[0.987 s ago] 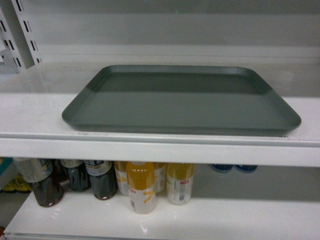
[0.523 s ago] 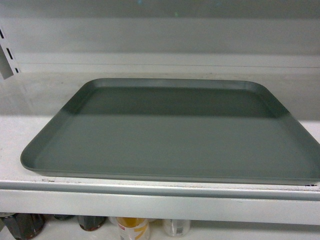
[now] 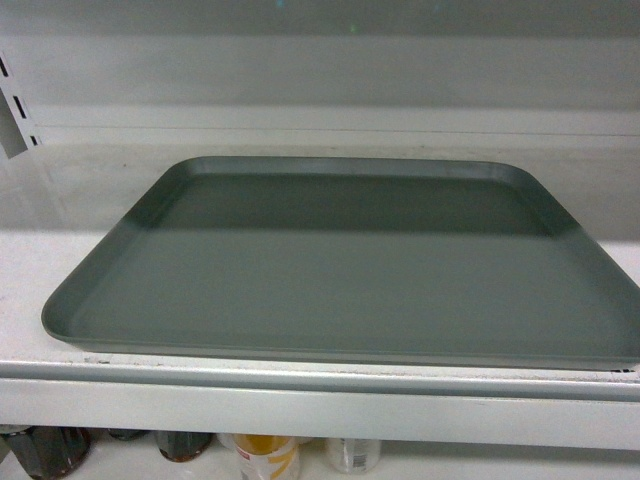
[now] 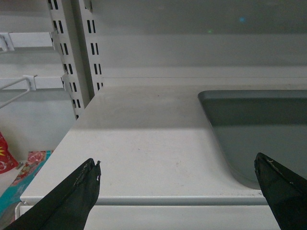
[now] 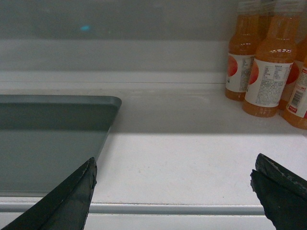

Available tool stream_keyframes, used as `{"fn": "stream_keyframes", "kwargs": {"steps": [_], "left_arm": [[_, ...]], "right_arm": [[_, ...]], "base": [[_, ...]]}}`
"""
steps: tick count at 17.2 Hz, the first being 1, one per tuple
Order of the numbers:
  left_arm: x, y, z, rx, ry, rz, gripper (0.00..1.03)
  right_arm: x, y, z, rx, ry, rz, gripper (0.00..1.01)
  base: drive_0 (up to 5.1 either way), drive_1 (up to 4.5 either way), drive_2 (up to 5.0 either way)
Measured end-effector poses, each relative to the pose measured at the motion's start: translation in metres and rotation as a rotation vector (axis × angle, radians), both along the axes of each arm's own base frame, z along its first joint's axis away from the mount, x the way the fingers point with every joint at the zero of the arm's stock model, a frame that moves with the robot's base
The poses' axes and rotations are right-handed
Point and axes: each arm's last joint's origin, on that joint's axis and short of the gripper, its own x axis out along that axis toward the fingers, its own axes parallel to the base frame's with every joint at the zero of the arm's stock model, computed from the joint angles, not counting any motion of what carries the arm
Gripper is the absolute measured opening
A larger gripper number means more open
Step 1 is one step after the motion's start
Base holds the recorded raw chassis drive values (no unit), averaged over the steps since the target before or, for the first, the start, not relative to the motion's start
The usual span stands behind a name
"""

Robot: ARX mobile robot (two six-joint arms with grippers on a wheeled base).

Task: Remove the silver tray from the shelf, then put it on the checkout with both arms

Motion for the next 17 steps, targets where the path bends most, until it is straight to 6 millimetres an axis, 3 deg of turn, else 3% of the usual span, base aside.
{"fn": "stream_keyframes", "kwargs": {"steps": [5, 8, 12, 17], "left_arm": [[0.0, 0.0, 0.0, 0.0, 0.0, 0.0, 0.98], [0.002, 0.0, -0.001, -0.045, 0.208, 0.016, 0.98], [0.016, -0.002, 0.014, -0.072, 0.179, -0.008, 0.98], [0.044, -0.005, 0.024, -0.077, 0.154, -0.061, 0.98]], "right_arm": [[0.0, 0.0, 0.0, 0.0, 0.0, 0.0, 0.98], [0.005, 0.0, -0.004, 0.087, 0.072, -0.009, 0.98], [0.016, 0.0, 0.0, 0.138, 0.057, 0.04, 0.98], [0.044, 0.007, 0.019, 0.118, 0.015, 0.125, 0.98]], "base": [[0.0, 0.0, 0.0], [0.0, 0.0, 0.0], [0.0, 0.0, 0.0], [0.0, 0.0, 0.0]]}}
